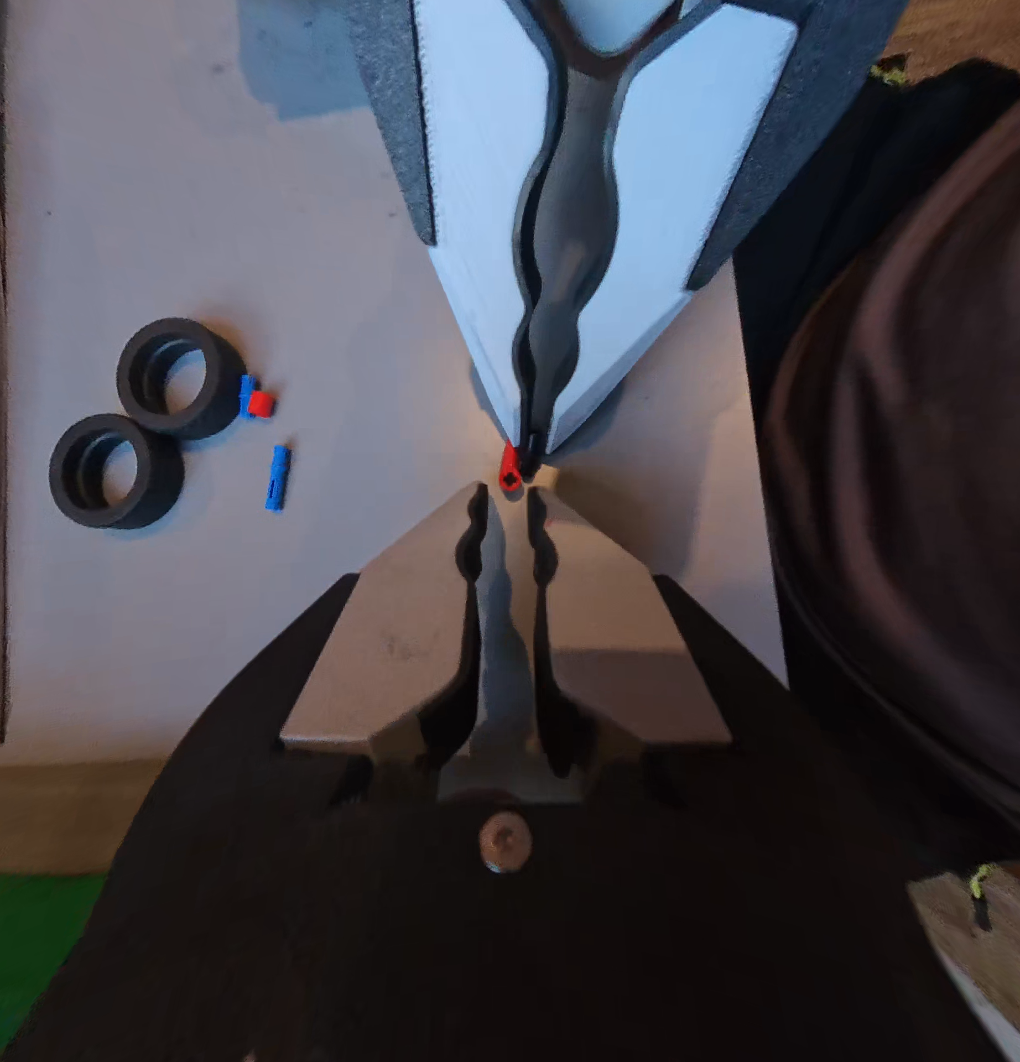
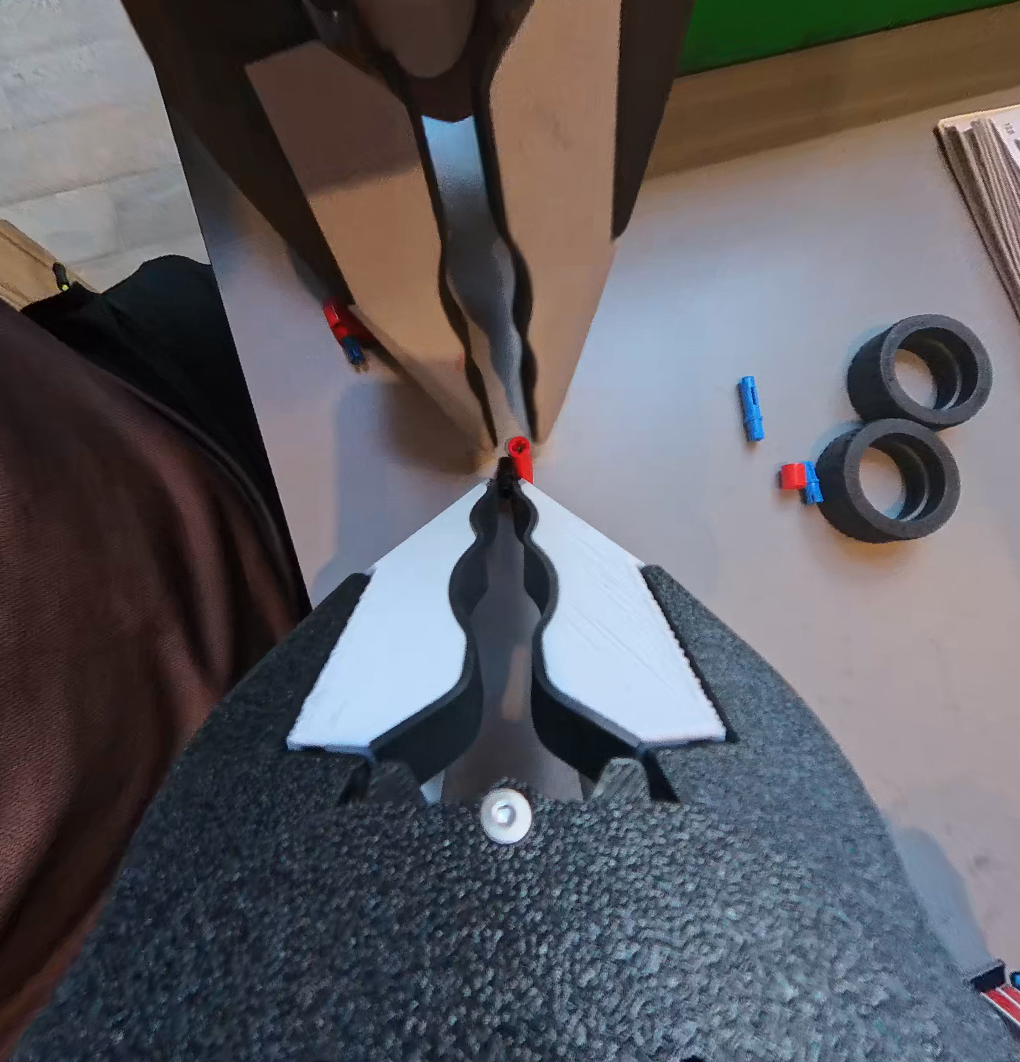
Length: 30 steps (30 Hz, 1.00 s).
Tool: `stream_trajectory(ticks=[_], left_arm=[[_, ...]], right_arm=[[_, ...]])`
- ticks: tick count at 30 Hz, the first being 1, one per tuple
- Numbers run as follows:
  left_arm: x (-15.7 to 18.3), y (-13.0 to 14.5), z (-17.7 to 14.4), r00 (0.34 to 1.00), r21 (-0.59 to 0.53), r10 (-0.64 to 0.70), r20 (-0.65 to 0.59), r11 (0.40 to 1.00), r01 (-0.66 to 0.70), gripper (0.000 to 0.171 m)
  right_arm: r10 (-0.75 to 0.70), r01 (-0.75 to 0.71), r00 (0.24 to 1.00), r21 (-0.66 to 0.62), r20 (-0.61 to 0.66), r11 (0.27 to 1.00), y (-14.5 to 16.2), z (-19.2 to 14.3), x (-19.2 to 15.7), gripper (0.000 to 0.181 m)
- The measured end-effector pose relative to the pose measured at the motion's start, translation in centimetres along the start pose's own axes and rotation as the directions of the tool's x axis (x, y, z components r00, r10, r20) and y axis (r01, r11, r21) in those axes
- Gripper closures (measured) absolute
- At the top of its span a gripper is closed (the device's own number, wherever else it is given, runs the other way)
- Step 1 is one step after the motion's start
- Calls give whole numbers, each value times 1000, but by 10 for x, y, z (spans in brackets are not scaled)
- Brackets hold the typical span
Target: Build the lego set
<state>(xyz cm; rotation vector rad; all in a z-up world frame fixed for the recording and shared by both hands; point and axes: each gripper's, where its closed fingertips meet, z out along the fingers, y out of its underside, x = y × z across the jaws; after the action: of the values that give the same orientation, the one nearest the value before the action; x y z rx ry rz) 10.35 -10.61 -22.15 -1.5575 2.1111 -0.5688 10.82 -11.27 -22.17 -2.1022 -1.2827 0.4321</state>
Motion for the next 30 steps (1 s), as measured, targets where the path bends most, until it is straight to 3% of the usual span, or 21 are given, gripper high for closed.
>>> stream_trajectory(ticks=[7,12,16,22,30], left_arm=[[1,-5,5,1000,-27,15,2,1000,-15,166],[-5,-17,0,999,41,-33,37,999,32,168],[-17,-9,9,992,-10,-62,110,998,64,168],[-45,-2,7,942,-52,-141,305,985,164,168],[-51,-29,-11,908,94,-250,335,968,232,157]], right_arm=[[-8,8,1000,-3,12,1000,3,-2,0,178],[-6,6,1000,11,18,1000,4,-4,-1,178],[8,-7,1000,13,-1,1000,8,-10,1,178],[53,-48,996,65,-73,997,12,-41,4,178],[184,-157,967,154,-175,976,38,-97,4,178]])
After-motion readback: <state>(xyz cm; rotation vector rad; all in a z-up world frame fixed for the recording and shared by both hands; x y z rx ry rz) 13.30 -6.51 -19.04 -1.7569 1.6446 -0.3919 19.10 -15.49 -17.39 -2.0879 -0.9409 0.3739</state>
